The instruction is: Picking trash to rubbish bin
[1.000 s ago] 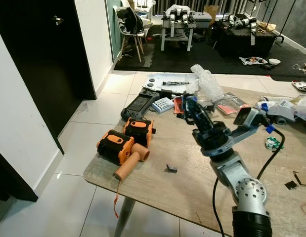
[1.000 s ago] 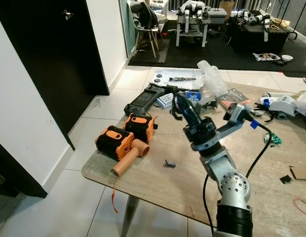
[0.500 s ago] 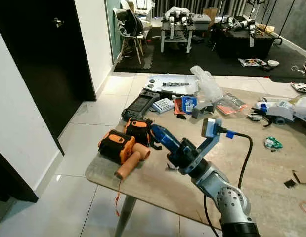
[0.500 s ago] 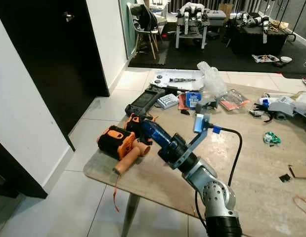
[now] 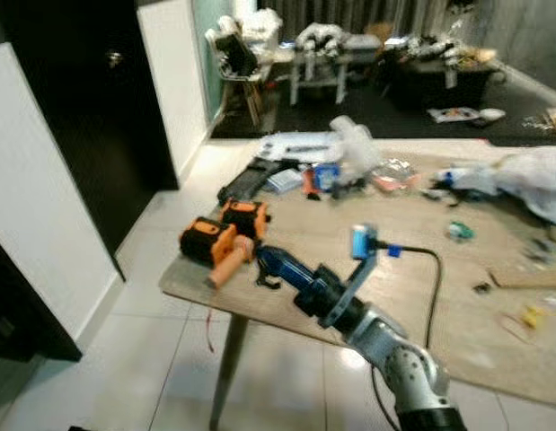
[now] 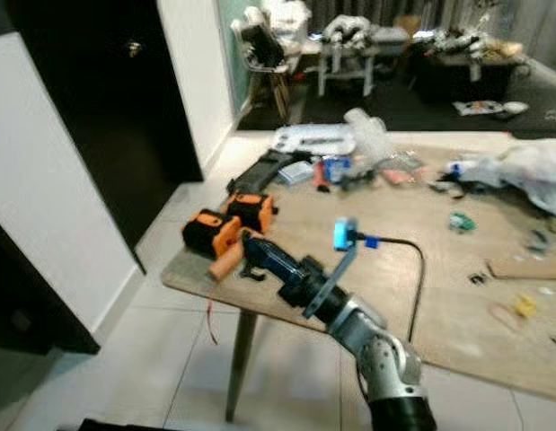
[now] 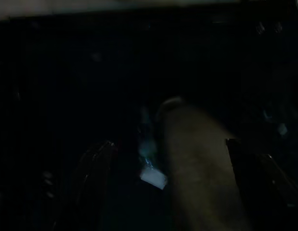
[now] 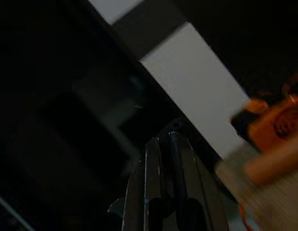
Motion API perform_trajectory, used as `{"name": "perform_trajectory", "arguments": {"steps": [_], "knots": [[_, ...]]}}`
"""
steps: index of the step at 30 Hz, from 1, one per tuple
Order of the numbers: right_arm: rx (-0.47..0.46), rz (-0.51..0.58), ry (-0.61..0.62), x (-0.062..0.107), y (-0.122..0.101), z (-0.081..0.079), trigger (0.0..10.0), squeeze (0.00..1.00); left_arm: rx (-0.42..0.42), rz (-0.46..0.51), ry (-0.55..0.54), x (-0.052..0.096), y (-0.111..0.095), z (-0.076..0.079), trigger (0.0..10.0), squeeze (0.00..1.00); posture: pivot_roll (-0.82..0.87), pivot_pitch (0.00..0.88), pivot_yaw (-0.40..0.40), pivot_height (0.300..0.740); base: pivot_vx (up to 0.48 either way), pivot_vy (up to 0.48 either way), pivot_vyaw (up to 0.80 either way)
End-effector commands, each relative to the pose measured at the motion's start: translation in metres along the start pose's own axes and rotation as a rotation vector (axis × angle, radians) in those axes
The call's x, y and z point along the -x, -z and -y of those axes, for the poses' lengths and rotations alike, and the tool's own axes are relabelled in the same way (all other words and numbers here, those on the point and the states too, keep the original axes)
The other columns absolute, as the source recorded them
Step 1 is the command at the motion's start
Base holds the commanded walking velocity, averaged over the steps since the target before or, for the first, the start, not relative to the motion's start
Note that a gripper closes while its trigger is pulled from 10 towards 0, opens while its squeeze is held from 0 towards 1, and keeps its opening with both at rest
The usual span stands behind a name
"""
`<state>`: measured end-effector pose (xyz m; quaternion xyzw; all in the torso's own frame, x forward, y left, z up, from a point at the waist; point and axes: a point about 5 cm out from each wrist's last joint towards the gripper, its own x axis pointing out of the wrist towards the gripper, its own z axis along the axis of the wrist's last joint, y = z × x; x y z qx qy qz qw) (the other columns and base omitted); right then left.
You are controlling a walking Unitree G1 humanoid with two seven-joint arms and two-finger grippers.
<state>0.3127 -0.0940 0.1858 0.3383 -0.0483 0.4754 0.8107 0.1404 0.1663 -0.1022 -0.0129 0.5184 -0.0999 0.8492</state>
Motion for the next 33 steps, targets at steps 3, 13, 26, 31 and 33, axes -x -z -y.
{"name": "perform_trajectory", "arguments": {"steps": [3, 13, 26, 31, 33], "knots": [[-0.001, -0.058, 0.065, -0.004, 0.011, 0.008, 10.0, 0.00, 0.027, -0.070, 0.003, 0.002, 0.021, 0.003, 10.0, 0.00, -0.11, 0.115, 0.019, 0.740, -0.210, 0.000, -0.26], [0.052, -0.127, 0.193, 0.016, 0.020, 0.028, 10.0, 0.00, 0.023, -0.066, 0.007, 0.002, 0.019, 0.005, 10.0, 0.00, -0.12, 0.114, 0.021, 0.740, 0.000, 0.000, -0.79], [0.042, -0.275, 0.355, 0.072, 0.049, 0.052, 10.0, 0.00, 0.009, -0.069, 0.018, 0.001, 0.020, 0.008, 10.0, 0.00, -0.13, 0.123, 0.020, 0.740, 0.000, 0.000, -0.79], [0.048, -0.330, 0.513, 0.095, 0.063, 0.069, 10.0, 0.00, -0.005, -0.068, 0.018, 0.001, 0.019, 0.007, 10.0, 0.00, -0.13, 0.125, 0.023, 0.740, 0.000, 0.000, -0.79], [0.035, -0.340, 0.622, 0.110, 0.070, 0.079, 10.0, 0.00, -0.012, -0.065, 0.019, 0.001, 0.018, 0.007, 10.0, 0.00, -0.14, 0.124, 0.024, 0.740, 0.000, 0.000, -0.79]]}}
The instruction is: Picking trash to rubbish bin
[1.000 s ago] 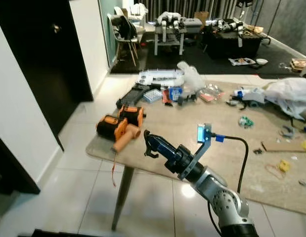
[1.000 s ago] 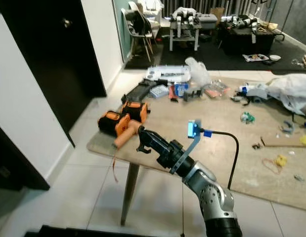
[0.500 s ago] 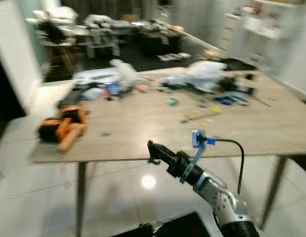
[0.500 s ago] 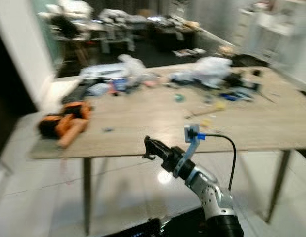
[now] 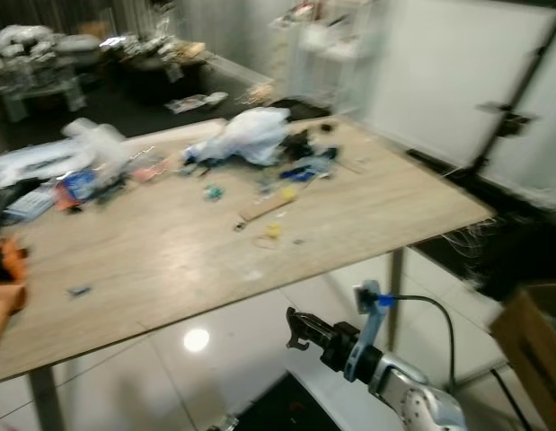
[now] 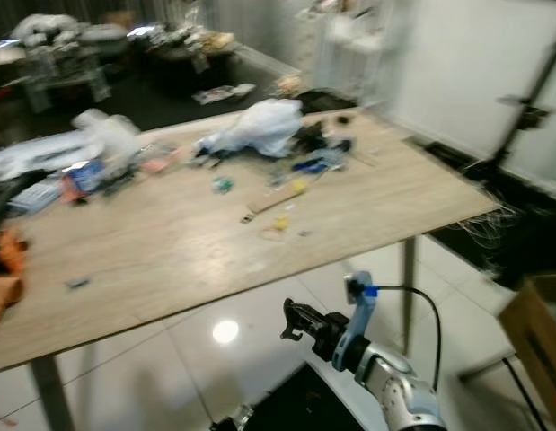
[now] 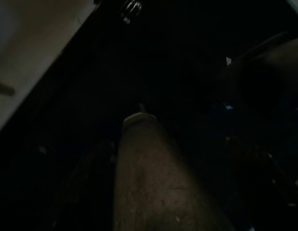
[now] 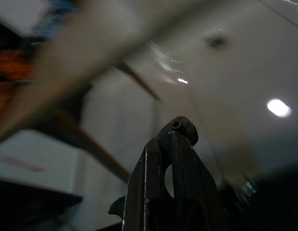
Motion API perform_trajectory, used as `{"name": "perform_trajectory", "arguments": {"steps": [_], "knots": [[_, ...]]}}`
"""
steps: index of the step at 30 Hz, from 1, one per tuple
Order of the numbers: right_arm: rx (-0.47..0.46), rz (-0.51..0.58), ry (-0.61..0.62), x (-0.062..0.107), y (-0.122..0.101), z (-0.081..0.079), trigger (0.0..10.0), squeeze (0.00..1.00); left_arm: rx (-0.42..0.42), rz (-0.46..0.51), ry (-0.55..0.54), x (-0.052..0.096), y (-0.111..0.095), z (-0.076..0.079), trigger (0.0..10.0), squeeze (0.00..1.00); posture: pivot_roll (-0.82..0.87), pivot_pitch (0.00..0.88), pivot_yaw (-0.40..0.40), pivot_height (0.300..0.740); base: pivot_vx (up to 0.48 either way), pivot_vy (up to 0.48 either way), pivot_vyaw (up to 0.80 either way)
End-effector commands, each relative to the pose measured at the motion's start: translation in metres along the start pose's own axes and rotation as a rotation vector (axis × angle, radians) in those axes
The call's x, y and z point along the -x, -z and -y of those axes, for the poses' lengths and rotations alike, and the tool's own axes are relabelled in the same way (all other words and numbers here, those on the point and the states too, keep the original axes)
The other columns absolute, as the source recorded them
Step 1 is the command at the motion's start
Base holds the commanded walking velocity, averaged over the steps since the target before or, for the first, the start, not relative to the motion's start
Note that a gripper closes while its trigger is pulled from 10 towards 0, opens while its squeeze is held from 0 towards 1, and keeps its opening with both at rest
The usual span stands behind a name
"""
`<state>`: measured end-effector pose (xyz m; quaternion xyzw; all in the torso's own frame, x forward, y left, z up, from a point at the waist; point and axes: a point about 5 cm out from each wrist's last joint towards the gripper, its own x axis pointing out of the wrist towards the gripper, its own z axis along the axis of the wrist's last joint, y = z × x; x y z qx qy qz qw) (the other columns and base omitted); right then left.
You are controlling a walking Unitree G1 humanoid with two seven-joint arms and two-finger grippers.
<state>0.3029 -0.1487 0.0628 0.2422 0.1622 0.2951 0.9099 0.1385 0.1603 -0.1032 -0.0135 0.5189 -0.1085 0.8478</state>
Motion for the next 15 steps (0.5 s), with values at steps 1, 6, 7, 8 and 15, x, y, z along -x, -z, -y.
{"name": "perform_trajectory", "arguments": {"steps": [1, 6, 7, 8, 15], "knots": [[-0.016, -0.020, 0.091, 0.006, 0.010, 0.013, 10.0, 0.00, -0.004, -0.062, 0.003, 0.002, 0.017, 0.001, 10.0, 0.00, -0.14, 0.124, 0.024, 0.740, 0.000, 0.000, -0.79], [-0.109, -0.040, 0.366, 0.031, 0.037, 0.048, 10.0, 0.00, -0.009, -0.055, 0.004, 0.002, 0.015, 0.002, 10.0, 0.00, -0.14, 0.123, 0.024, 0.740, 0.000, 0.000, -0.79], [-0.116, -0.046, 0.412, 0.036, 0.040, 0.053, 10.0, 0.00, -0.009, -0.055, 0.005, 0.002, 0.015, 0.002, 10.0, 0.00, -0.14, 0.123, 0.024, 0.740, 0.000, 0.000, -0.79], [-0.135, -0.050, 0.471, 0.043, 0.046, 0.060, 10.0, 0.00, -0.010, -0.055, 0.005, 0.002, 0.015, 0.002, 10.0, 0.00, -0.14, 0.123, 0.024, 0.740, 0.000, 0.000, -0.78], [-0.189, -0.122, 0.763, 0.087, 0.078, 0.085, 10.0, 0.00, -0.013, -0.055, 0.003, 0.002, 0.014, 0.002, 10.0, 0.00, -0.13, 0.119, 0.026, 0.740, 0.000, 0.000, -0.78]]}}
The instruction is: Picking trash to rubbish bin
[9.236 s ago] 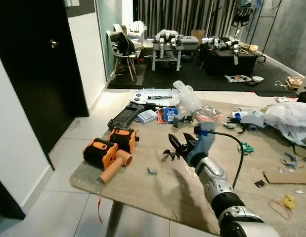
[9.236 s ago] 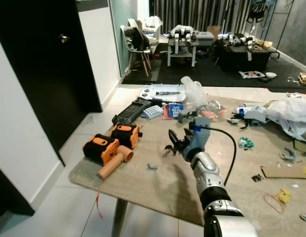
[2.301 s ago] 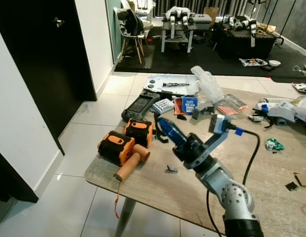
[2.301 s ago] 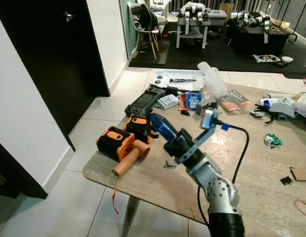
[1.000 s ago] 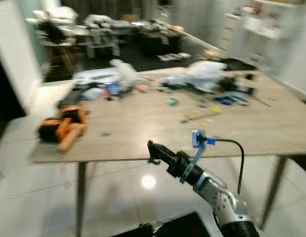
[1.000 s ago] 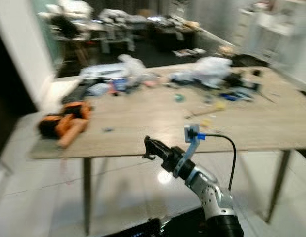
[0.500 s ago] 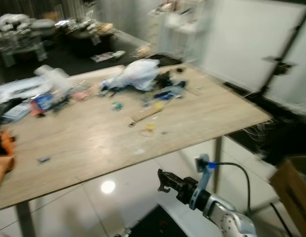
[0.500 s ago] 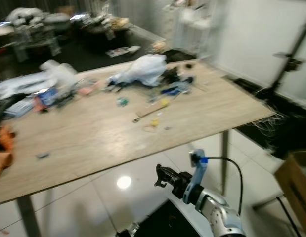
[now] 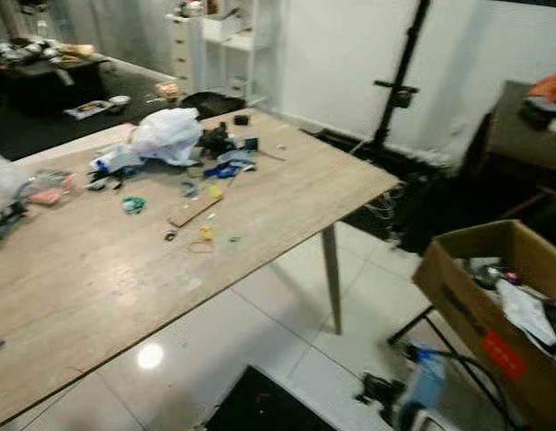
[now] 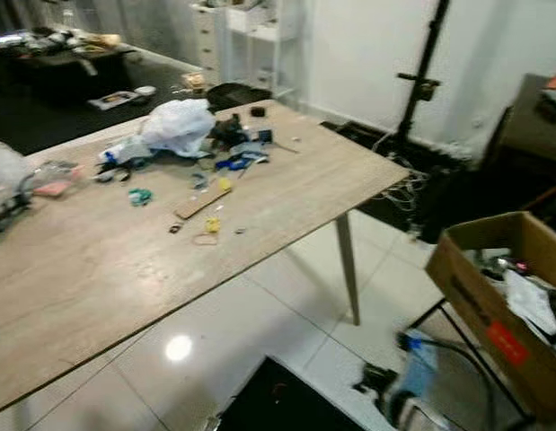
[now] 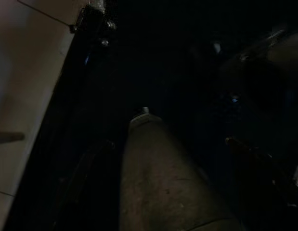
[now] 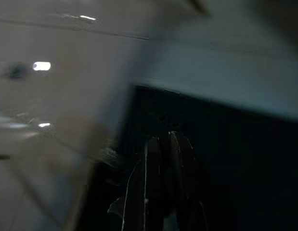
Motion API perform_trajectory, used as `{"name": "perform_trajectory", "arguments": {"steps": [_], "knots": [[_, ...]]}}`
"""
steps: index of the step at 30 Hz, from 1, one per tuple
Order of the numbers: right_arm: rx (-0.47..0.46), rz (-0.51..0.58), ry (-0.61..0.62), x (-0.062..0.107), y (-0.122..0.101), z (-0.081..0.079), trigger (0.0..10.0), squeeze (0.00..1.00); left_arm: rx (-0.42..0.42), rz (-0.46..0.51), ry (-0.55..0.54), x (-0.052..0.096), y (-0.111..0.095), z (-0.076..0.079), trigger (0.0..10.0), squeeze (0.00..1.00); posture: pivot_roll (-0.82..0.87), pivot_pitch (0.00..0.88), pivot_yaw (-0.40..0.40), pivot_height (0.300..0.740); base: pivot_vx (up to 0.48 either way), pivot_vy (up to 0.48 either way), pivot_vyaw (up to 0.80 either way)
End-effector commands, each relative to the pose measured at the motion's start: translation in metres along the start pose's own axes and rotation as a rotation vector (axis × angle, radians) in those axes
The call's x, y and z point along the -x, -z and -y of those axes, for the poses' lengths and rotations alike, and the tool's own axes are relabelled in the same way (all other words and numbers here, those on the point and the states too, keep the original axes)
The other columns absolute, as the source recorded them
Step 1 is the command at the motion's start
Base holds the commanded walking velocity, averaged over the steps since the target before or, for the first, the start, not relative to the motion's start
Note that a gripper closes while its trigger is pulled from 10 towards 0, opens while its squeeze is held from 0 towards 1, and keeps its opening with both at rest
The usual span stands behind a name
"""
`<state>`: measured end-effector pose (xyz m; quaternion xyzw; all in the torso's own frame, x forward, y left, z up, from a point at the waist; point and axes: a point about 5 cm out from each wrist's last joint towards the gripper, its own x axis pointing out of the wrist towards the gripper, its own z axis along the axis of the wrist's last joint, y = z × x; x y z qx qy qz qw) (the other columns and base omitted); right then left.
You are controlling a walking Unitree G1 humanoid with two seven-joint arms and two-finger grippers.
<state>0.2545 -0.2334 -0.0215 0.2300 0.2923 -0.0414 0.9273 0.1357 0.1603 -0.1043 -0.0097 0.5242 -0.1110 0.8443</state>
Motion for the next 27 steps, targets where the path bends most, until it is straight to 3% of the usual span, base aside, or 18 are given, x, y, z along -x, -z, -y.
{"name": "perform_trajectory", "arguments": {"steps": [1, 2, 6, 9, 17, 21, 27], "knots": [[-0.020, -0.083, 0.141, 0.012, 0.027, 0.024, 10.0, 0.00, -0.005, -0.042, 0.002, 0.001, 0.011, 0.002, 10.0, 0.00, -0.13, 0.119, 0.026, 0.740, 0.000, 0.000, -0.79], [-0.020, -0.083, 0.141, 0.012, 0.027, 0.024, 10.0, 0.00, -0.005, -0.042, 0.002, 0.001, 0.011, 0.002, 10.0, 0.00, -0.13, 0.119, 0.026, 0.740, 0.000, 0.000, -0.79], [-0.053, -0.163, 0.298, 0.034, 0.059, 0.054, 10.0, 0.00, -0.017, -0.044, 0.016, 0.001, 0.012, 0.004, 10.0, 0.00, -0.14, 0.144, 0.043, 0.740, 0.000, 0.000, -0.78], [-0.065, -0.196, 0.346, 0.041, 0.072, 0.058, 10.0, 0.00, -0.044, -0.056, 0.016, 0.002, 0.013, 0.001, 10.0, 0.00, -0.15, 0.149, 0.052, 0.740, 0.000, 0.000, -0.79], [-0.022, -0.284, 0.355, 0.041, 0.095, 0.045, 10.0, 0.00, -0.024, -0.044, -0.039, 0.006, 0.010, -0.019, 10.0, 0.00, -0.11, 0.102, 0.040, 0.740, 0.000, 0.000, -0.79], [0.097, -0.367, 0.334, 0.040, 0.103, 0.039, 10.0, 0.00, 0.057, -0.010, -0.083, 0.006, 0.003, -0.023, 10.0, 0.00, -0.09, 0.064, 0.012, 0.740, 0.000, 0.000, -0.79], [0.230, -0.414, 0.282, 0.034, 0.104, 0.028, 10.0, 0.00, 0.089, 0.028, -0.110, 0.005, -0.008, -0.027, 10.0, 0.00, -0.09, 0.056, 0.016, 0.740, 0.000, 0.000, -0.79]]}}
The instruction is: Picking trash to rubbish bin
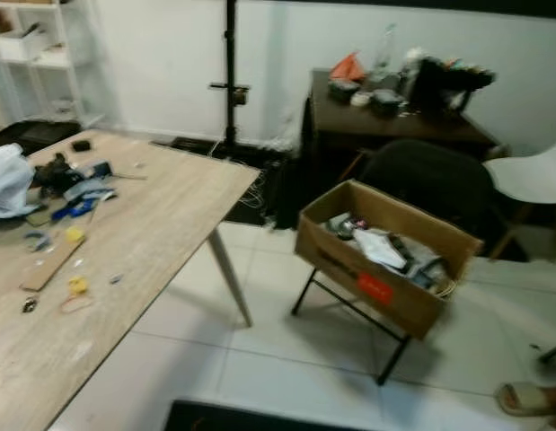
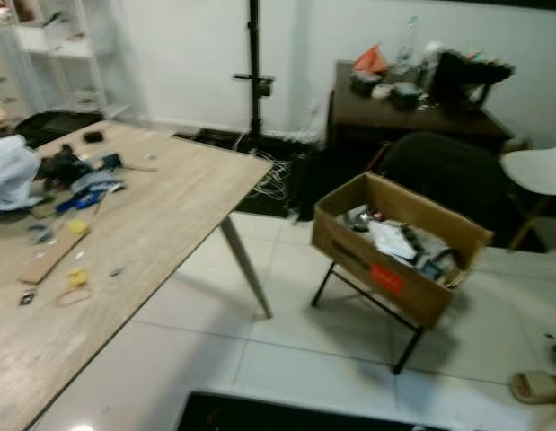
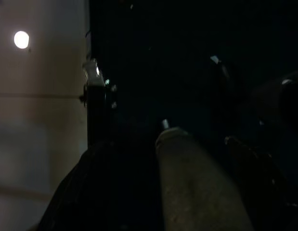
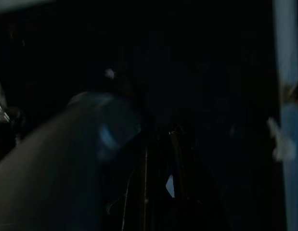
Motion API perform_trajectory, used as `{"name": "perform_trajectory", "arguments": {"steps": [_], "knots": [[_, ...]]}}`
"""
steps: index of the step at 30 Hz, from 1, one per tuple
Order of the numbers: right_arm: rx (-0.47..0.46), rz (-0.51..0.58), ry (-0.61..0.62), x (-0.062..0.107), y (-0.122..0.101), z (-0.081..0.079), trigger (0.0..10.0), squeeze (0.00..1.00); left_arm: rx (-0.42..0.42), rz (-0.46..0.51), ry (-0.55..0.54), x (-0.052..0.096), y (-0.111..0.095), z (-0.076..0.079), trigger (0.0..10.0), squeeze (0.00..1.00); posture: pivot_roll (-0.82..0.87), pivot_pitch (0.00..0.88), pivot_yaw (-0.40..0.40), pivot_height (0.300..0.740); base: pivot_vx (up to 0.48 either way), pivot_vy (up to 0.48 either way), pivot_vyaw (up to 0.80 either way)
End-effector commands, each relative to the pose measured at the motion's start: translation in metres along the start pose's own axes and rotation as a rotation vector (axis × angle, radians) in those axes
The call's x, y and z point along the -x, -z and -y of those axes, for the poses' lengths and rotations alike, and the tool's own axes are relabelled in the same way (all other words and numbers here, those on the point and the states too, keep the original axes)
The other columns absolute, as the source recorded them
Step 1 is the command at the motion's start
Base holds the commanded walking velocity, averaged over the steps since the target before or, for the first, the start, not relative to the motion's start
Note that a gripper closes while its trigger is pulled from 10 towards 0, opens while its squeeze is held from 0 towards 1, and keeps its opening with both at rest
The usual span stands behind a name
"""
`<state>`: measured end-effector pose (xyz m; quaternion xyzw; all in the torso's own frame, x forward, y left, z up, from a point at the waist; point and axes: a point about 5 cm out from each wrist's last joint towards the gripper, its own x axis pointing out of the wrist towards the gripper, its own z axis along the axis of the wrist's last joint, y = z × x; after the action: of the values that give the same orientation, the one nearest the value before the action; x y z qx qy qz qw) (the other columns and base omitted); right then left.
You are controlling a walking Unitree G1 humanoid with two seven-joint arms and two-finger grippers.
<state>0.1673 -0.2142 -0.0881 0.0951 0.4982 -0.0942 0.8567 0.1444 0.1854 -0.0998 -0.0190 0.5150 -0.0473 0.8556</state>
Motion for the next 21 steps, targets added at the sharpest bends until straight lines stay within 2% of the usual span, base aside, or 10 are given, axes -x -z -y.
{"name": "perform_trajectory", "arguments": {"steps": [1, 3, 6, 12, 16, 21], "knots": [[0.041, -0.013, -0.007, -0.001, -0.001, -0.004, 10.0, 0.00, 0.012, 0.006, -0.020, 0.000, -0.004, -0.003, 10.0, 0.00, -0.08, 0.047, 0.013, 0.740, 0.000, 0.000, -0.79], [0.077, -0.005, -0.035, -0.002, -0.007, -0.013, 10.0, 0.00, 0.058, 0.047, -0.056, 0.000, -0.013, -0.010, 10.0, 0.00, -0.06, 0.059, 0.008, 0.740, 0.000, 0.000, -0.79], [0.101, -0.011, -0.040, -0.002, -0.006, -0.017, 10.0, 0.00, 0.073, 0.056, -0.076, 0.001, -0.015, -0.015, 10.0, 0.00, -0.06, 0.057, 0.009, 0.740, 0.000, 0.000, -0.79], [0.098, -0.019, -0.048, -0.002, -0.001, -0.019, 10.0, 0.00, 0.128, 0.044, -0.109, 0.005, -0.007, -0.025, 10.0, 0.00, -0.08, 0.061, 0.019, 0.740, 0.000, 0.000, -0.79], [0.073, -0.031, -0.021, -0.001, 0.005, -0.012, 10.0, 0.00, 0.124, 0.025, -0.094, 0.005, -0.001, -0.023, 10.0, 0.00, -0.08, 0.048, 0.051, 0.740, 0.000, 0.000, -0.78], [0.030, -0.056, 0.010, 0.000, 0.015, -0.008, 10.0, 0.00, 0.108, 0.048, -0.060, 0.003, -0.009, -0.018, 10.0, 0.00, -0.06, 0.059, 0.055, 0.740, 0.000, 0.000, -0.79]]}}
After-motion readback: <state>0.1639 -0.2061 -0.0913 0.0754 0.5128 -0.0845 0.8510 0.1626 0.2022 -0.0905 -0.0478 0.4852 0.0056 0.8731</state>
